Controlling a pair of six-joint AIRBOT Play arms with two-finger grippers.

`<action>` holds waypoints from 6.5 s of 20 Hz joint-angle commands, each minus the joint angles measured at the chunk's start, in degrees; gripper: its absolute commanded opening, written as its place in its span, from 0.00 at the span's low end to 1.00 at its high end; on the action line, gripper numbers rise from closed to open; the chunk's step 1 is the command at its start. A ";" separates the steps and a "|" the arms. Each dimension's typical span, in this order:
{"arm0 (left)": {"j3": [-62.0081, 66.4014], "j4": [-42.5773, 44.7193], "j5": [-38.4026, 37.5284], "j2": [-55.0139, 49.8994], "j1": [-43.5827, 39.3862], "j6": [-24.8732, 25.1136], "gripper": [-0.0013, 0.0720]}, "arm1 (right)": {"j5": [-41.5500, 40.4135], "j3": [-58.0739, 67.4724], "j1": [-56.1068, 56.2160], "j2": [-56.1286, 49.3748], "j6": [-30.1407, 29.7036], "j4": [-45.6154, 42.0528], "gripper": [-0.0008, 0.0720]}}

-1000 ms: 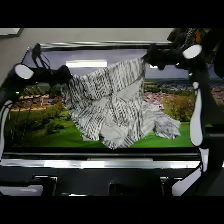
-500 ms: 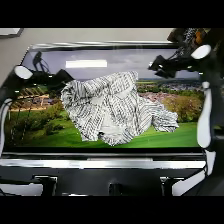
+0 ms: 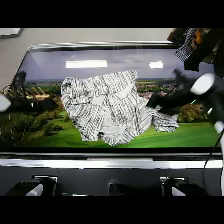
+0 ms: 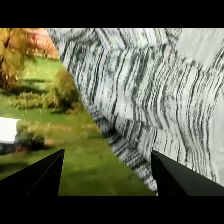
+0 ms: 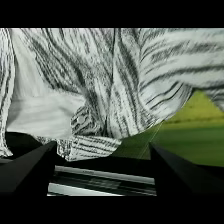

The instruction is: Fold the clothes and pants, and hang the long-sleeved shirts on hangers.

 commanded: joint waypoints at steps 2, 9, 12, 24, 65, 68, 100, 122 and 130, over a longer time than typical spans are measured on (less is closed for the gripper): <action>-14.97 1.16 0.31 12.63 -5.20 -0.61 0.87 | -16.98 -16.39 19.12 4.09 18.23 -3.56 0.92; -18.34 1.88 0.15 14.29 -10.43 -0.98 0.87 | -26.82 -16.44 29.46 -6.23 33.83 -9.88 0.91; -18.47 5.16 0.39 14.19 -14.62 0.76 0.87 | -26.21 -16.41 29.42 -7.89 33.77 -11.06 0.45; -27.85 24.76 22.49 9.88 -49.92 10.91 0.87 | -13.68 -16.39 29.42 1.36 33.35 -16.04 0.06; -7.85 31.08 26.86 -15.67 -36.92 -13.00 0.04 | -13.05 -14.16 29.40 4.22 33.62 -17.31 0.06; -7.19 28.02 22.34 -15.41 -37.13 -8.22 0.24 | -11.19 -13.20 29.42 4.50 33.59 -17.40 0.06; 2.45 45.70 5.44 -30.71 -45.18 -31.85 0.77 | -10.62 -13.20 29.42 4.48 33.35 -16.70 0.06; 14.93 19.85 -19.96 -3.72 -44.22 -21.90 0.04 | 2.97 19.15 23.71 4.48 35.47 -35.67 0.06; 14.71 9.46 -17.84 6.29 -58.12 -41.44 0.04 | 15.80 41.24 20.09 4.61 22.23 -24.87 0.06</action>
